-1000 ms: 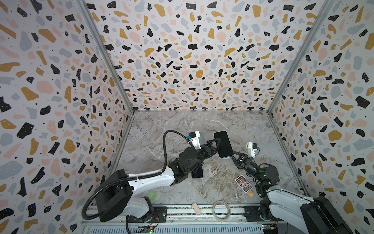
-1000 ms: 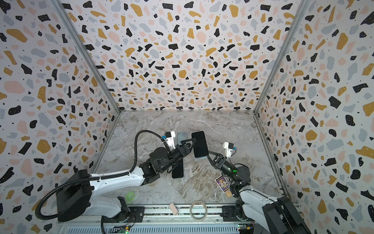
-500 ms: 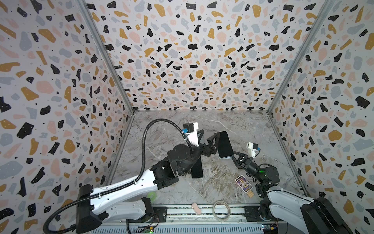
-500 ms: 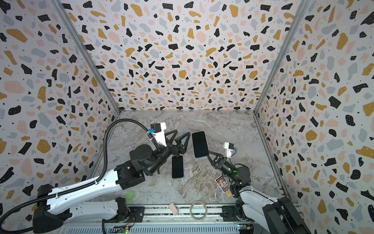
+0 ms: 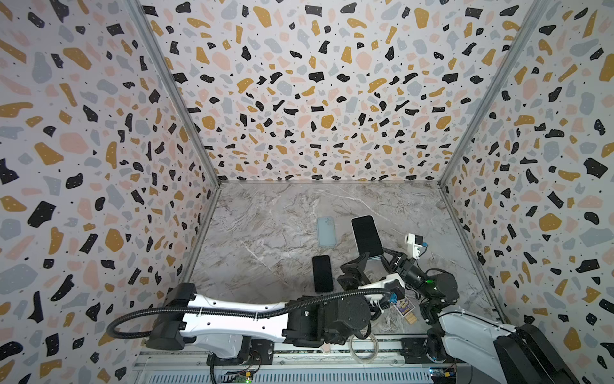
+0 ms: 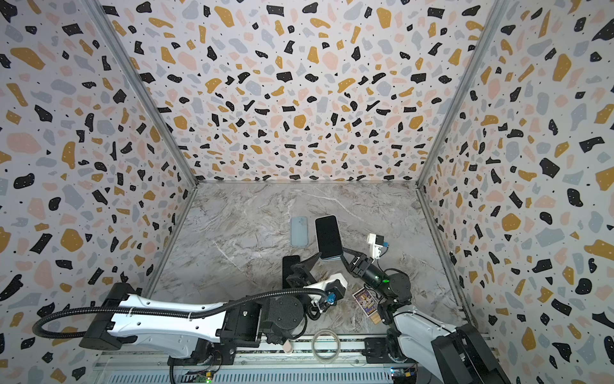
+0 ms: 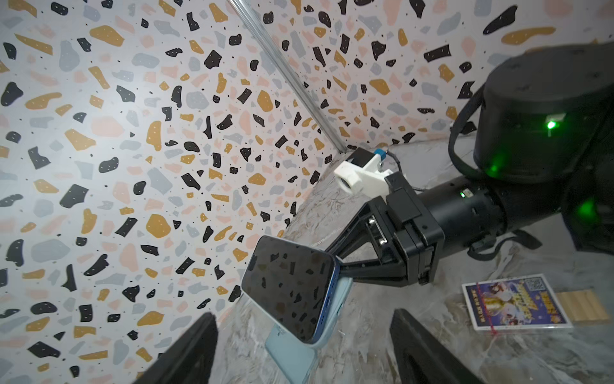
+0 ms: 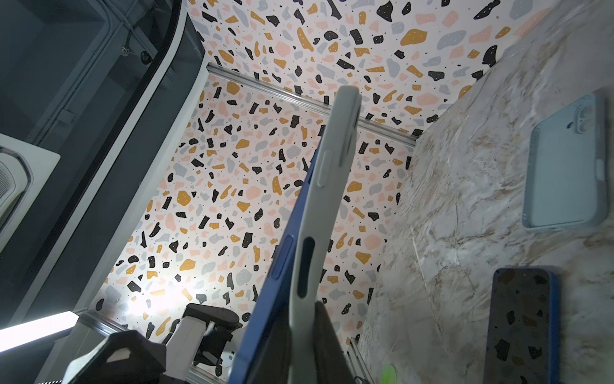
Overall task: Take the phone out of the phone case
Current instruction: Remove the phone case from the phone.
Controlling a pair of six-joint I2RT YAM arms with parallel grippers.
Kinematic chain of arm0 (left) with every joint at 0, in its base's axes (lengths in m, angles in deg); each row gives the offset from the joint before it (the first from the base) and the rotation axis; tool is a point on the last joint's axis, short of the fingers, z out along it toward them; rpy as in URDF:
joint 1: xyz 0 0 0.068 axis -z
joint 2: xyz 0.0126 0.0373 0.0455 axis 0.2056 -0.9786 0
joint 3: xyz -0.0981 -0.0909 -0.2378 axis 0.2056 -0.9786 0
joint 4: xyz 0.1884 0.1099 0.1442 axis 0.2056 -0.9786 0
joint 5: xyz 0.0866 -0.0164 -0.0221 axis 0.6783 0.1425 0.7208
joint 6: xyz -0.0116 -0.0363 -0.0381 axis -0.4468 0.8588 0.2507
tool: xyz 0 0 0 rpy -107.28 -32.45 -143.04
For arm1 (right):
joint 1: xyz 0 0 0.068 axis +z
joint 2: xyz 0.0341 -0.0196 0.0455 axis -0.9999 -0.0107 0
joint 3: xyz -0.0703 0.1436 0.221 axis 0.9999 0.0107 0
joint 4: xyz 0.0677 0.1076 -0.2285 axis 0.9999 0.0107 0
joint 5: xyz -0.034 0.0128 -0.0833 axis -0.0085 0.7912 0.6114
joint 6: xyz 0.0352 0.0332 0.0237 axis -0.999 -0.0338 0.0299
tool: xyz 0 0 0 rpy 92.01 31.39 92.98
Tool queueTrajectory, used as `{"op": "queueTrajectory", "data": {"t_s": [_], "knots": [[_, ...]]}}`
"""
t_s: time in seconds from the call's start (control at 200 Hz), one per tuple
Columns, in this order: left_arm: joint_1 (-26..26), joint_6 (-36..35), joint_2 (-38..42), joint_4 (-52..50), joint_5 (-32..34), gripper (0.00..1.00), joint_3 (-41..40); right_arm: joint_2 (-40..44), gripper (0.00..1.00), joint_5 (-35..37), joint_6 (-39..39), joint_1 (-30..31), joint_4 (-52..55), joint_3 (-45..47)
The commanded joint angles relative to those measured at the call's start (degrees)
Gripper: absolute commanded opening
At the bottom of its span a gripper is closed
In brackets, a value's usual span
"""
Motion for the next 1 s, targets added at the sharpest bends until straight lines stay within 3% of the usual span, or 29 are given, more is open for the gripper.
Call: {"op": "queueTrajectory", "data": {"t_s": [0.0, 0.481, 0.991], "knots": [[0.1, -6.3, -0.8, 3.4, 4.6, 0.84, 0.7, 1.4, 0.0, 0.4, 0.5, -0.2, -4.1, -0.6], [-2.2, -10.1, -9.6, 4.0, 7.2, 0.8, 5.0, 2.7, 0.0, 0.4, 0.4, 0.0, -3.3, -0.4], [-5.5, -12.0, -12.3, 5.9, 5.8, 0.78, 6.6, 3.4, 0.0, 0.3, 0.5, 0.1, -2.8, -0.3]]}}
